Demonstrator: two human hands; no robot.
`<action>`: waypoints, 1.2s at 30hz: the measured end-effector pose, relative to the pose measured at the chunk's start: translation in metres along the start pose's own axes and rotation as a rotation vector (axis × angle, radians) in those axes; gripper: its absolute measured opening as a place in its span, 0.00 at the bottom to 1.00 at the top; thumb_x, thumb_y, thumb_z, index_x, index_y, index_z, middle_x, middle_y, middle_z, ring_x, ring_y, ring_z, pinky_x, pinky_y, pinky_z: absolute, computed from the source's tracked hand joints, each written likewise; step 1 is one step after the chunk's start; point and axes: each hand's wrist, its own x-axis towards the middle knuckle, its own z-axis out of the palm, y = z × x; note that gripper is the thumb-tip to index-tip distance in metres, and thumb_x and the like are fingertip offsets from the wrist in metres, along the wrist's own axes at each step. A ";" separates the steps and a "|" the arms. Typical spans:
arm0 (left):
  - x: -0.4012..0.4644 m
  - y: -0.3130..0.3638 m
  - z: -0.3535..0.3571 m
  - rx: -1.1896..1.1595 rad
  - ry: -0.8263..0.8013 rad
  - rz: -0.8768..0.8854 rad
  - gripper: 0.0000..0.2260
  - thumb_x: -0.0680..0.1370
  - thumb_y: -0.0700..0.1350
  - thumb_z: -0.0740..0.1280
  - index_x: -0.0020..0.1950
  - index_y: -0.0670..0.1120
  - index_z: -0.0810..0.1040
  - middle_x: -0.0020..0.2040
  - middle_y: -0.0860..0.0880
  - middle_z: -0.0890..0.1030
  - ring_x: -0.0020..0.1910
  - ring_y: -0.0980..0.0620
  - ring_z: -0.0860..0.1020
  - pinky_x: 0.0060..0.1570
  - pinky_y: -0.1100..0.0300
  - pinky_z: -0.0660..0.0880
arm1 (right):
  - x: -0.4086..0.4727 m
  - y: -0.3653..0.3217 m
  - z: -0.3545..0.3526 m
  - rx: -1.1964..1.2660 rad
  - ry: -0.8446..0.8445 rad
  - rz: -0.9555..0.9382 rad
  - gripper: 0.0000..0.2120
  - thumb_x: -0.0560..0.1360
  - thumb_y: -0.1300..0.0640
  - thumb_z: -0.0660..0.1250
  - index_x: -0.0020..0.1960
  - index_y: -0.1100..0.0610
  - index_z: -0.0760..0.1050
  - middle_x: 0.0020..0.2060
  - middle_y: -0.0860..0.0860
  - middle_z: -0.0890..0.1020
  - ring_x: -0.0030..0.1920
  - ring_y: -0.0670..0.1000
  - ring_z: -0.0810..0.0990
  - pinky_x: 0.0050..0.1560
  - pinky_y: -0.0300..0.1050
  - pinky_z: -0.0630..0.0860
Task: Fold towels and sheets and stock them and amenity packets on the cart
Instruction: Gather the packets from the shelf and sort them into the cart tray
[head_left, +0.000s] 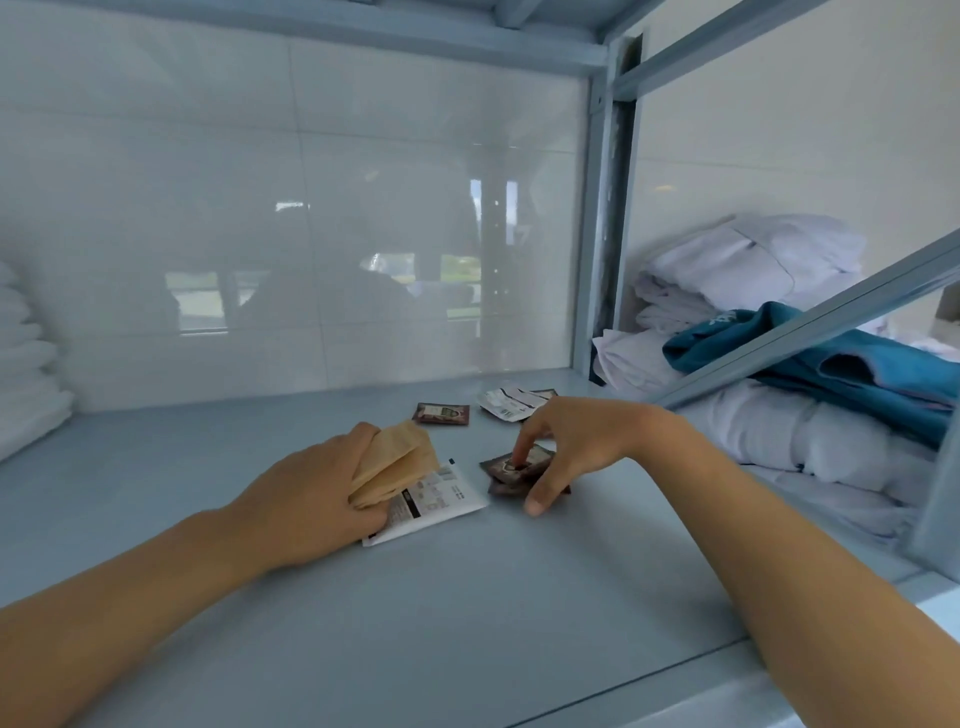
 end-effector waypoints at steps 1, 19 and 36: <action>-0.001 -0.001 0.001 -0.001 0.008 0.007 0.20 0.70 0.62 0.67 0.56 0.61 0.62 0.45 0.58 0.76 0.41 0.56 0.76 0.42 0.53 0.75 | 0.002 -0.001 0.002 -0.014 -0.016 0.008 0.33 0.58 0.32 0.82 0.60 0.39 0.79 0.65 0.40 0.76 0.67 0.45 0.72 0.68 0.47 0.71; -0.009 0.029 0.003 -0.076 0.021 0.144 0.18 0.72 0.59 0.69 0.58 0.59 0.67 0.46 0.59 0.76 0.42 0.57 0.76 0.38 0.63 0.71 | 0.035 0.032 0.018 -0.038 0.306 0.042 0.10 0.68 0.56 0.74 0.39 0.54 0.71 0.36 0.47 0.76 0.37 0.52 0.74 0.36 0.45 0.68; -0.002 -0.002 0.008 -0.098 0.075 0.170 0.21 0.70 0.63 0.67 0.60 0.61 0.67 0.47 0.61 0.76 0.43 0.60 0.76 0.42 0.59 0.74 | 0.077 0.058 -0.003 0.103 0.102 0.232 0.09 0.58 0.53 0.73 0.31 0.49 0.72 0.52 0.57 0.85 0.54 0.58 0.83 0.47 0.48 0.72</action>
